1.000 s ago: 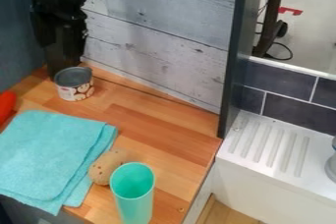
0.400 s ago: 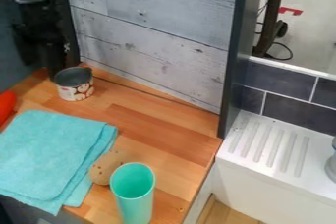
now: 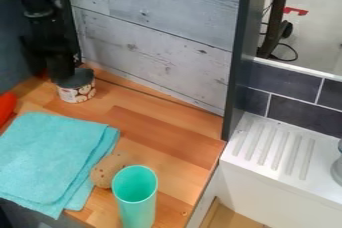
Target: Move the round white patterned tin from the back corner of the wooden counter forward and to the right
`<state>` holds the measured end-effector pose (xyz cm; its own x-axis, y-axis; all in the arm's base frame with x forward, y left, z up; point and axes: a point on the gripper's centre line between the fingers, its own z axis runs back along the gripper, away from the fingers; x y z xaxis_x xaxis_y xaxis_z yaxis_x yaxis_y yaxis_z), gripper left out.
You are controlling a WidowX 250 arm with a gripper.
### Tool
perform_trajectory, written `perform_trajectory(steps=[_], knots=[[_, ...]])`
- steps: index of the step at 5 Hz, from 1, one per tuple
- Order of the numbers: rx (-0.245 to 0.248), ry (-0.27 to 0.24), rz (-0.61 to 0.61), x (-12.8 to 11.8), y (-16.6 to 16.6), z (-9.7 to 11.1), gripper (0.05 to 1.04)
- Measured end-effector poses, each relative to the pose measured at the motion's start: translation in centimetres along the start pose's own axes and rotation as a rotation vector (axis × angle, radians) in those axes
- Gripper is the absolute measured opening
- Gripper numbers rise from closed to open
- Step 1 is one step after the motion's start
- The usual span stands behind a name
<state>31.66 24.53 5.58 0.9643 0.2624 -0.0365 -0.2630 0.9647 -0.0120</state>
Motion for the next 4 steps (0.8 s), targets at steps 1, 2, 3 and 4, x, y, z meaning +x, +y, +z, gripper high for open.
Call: perform_trajectory(steps=[1,2,3,4], knots=[[-0.008,-0.012,0.011,0.9,0.2,-0.4,1.001],[-0.024,-0.027,0.030,1.3,0.3,-0.4,1.001],[-0.042,-0.039,0.024,1.8,0.1,-1.2,1.001],[-0.035,-0.040,0.010,1.8,0.3,-1.6,1.001]])
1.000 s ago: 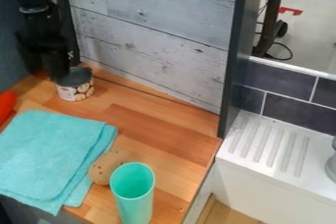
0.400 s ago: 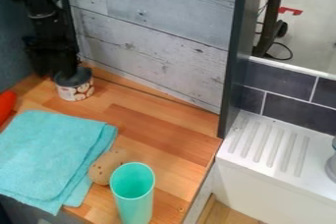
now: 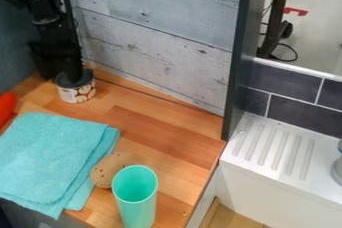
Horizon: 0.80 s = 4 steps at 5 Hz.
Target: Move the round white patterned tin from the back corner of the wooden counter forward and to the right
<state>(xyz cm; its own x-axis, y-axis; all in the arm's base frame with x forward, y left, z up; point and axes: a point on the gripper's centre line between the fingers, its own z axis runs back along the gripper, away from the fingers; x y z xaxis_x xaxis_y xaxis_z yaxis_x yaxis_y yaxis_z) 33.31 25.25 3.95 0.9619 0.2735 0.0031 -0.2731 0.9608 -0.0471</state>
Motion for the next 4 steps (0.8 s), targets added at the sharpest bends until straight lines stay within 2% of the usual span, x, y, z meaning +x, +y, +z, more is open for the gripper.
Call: perform_trajectory(steps=[1,2,3,4], knots=[[0.018,-0.002,0.003,0.0,0.2,-0.7,1.001],[-0.015,-0.006,-0.044,-0.4,-0.7,-1.0,1.001],[-0.030,0.072,-0.170,-1.3,-4.6,-1.3,1.001],[-0.077,0.078,-0.256,-2.2,-9.1,-1.7,1.001]])
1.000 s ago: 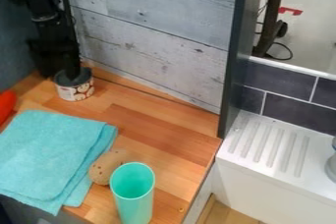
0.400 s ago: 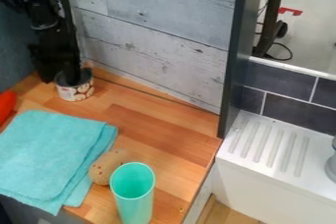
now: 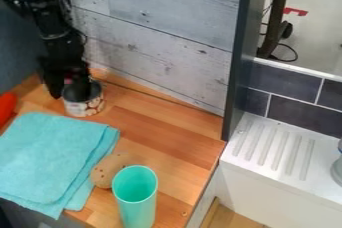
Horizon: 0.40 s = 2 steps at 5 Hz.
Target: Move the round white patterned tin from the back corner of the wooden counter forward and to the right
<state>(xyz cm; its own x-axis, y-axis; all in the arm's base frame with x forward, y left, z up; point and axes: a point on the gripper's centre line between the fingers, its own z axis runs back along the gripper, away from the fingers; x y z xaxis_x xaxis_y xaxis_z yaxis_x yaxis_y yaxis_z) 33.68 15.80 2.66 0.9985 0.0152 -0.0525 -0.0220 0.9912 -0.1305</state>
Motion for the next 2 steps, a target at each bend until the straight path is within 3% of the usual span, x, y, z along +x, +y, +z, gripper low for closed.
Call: perform_trajectory(steps=[1,2], knots=[[-0.078,-0.029,-0.089,1.0,-4.3,-0.9,1.001],[-0.156,-0.100,-0.140,2.3,-7.4,-1.5,1.000]])
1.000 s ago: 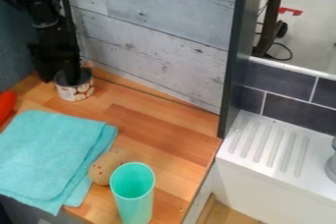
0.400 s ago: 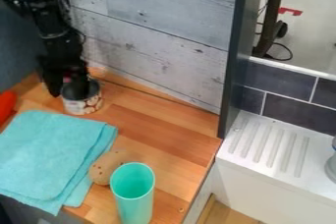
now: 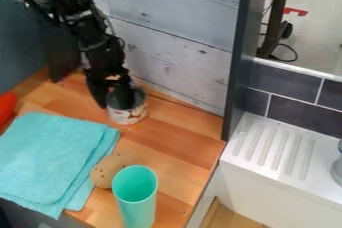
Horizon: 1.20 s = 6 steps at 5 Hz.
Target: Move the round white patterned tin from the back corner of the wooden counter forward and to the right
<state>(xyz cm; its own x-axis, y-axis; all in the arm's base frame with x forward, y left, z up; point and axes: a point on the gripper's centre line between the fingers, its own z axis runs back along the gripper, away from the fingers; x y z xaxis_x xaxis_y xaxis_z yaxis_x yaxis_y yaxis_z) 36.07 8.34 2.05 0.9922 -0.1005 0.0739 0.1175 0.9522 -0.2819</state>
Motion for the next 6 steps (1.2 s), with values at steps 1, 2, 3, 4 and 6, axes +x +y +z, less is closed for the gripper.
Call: perform_trajectory(steps=[1,2,3,4,6], knots=[[-0.038,-0.047,0.010,-0.5,-1.2,-0.3,1.001],[-0.008,0.005,-0.018,-1.9,-2.0,0.5,1.001],[0.016,0.030,-0.023,-2.2,-2.1,1.7,1.000],[0.035,-0.008,-0.044,-1.4,-2.1,3.3,1.001],[0.223,-0.032,-0.084,-2.1,-1.1,9.1,1.001]])
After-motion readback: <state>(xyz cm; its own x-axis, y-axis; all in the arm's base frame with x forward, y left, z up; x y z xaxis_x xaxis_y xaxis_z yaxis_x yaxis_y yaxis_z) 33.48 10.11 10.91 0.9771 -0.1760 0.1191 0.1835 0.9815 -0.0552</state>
